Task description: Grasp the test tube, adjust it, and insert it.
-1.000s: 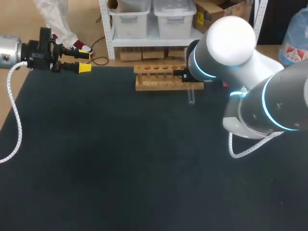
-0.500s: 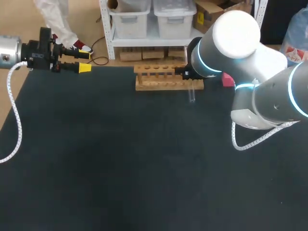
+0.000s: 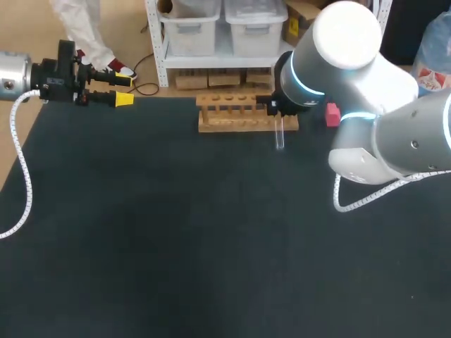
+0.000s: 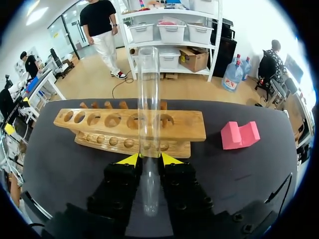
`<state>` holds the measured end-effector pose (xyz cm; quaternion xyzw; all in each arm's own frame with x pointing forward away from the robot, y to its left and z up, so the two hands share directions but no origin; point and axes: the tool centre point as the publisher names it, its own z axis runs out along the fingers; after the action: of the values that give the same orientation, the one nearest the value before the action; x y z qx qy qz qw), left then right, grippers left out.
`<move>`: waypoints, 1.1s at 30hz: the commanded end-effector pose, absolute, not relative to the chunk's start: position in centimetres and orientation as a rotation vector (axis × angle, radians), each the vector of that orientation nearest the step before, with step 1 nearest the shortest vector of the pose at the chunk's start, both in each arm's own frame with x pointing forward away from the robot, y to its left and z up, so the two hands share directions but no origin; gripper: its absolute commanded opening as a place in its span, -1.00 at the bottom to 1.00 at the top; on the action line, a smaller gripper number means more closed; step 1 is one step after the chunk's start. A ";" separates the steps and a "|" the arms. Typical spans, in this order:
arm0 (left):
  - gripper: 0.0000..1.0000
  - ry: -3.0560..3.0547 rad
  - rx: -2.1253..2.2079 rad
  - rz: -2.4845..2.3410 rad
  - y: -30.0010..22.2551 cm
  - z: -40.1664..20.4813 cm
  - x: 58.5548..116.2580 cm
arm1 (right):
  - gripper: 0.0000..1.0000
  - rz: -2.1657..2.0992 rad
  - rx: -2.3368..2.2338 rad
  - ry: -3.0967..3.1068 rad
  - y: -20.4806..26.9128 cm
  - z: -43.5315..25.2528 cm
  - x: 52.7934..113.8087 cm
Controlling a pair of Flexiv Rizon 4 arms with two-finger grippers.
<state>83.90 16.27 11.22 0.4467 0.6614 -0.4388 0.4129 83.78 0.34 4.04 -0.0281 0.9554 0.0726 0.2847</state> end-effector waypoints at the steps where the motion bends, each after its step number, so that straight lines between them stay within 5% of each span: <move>1: 1.00 1.661 1.124 -1.104 16.3 11.2 84.0 | -1.00 0.190 -0.064 2.545 0.3 4.6 82.9; 33: 1.00 1.661 1.124 -1.104 16.3 11.2 84.0 | -1.00 0.096 0.016 2.078 -1.4 10.9 79.6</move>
<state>83.91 16.26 11.22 0.4467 0.6614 -0.4388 0.4129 80.01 -1.10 11.06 0.0030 0.9162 0.0339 0.3993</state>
